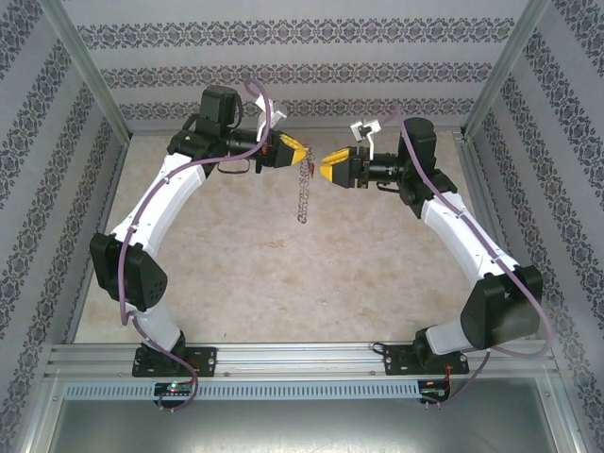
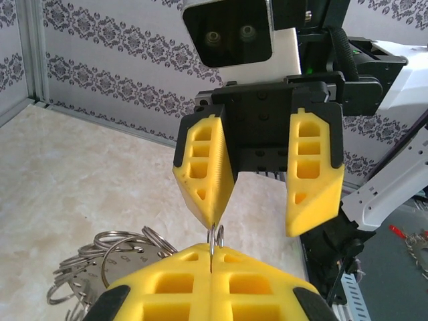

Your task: Put the keys on the keyring

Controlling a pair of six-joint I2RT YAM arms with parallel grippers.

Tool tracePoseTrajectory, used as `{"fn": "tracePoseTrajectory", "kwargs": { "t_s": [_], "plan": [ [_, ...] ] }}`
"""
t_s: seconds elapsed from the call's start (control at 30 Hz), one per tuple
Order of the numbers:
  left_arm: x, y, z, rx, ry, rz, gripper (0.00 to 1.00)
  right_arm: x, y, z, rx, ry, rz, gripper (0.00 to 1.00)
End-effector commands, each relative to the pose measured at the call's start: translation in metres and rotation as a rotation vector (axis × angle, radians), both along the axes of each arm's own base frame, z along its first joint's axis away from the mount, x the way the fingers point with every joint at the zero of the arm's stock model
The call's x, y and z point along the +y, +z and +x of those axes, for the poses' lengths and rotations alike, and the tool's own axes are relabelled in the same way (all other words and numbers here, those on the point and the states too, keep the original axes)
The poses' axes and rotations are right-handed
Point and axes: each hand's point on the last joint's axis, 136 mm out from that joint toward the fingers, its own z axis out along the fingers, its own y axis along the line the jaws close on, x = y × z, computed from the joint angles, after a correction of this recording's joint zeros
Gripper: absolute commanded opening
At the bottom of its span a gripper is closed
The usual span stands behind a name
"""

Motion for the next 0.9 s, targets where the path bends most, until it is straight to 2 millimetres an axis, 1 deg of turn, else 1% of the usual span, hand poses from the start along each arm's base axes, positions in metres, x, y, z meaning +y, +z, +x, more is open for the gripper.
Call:
{"fn": "tracePoseTrajectory", "kwargs": {
  "t_s": [0.0, 0.23, 0.53, 0.63, 0.73, 0.87],
  "plan": [
    [-0.002, 0.019, -0.009, -0.055, -0.033, -0.041, 0.00, 0.008, 0.009, -0.003, -0.042, 0.046, 0.018, 0.43],
    [-0.003, 0.020, -0.013, -0.045, -0.061, -0.052, 0.00, 0.010, 0.012, 0.004, -0.055, 0.043, 0.019, 0.41],
    [-0.004, 0.020, -0.017, -0.033, -0.083, -0.055, 0.00, 0.012, 0.020, 0.013, -0.073, 0.040, 0.026, 0.41],
    [-0.004, 0.020, -0.018, -0.031, -0.085, -0.055, 0.00, 0.013, 0.023, 0.013, -0.078, 0.050, 0.029, 0.37],
    [-0.004, 0.020, -0.018, -0.031, -0.089, -0.057, 0.00, 0.015, 0.024, 0.012, -0.079, 0.064, 0.031, 0.28],
    [-0.004, 0.022, -0.019, -0.036, -0.090, -0.059, 0.00, 0.016, 0.022, 0.010, -0.074, 0.076, 0.031, 0.04]
  ]
}}
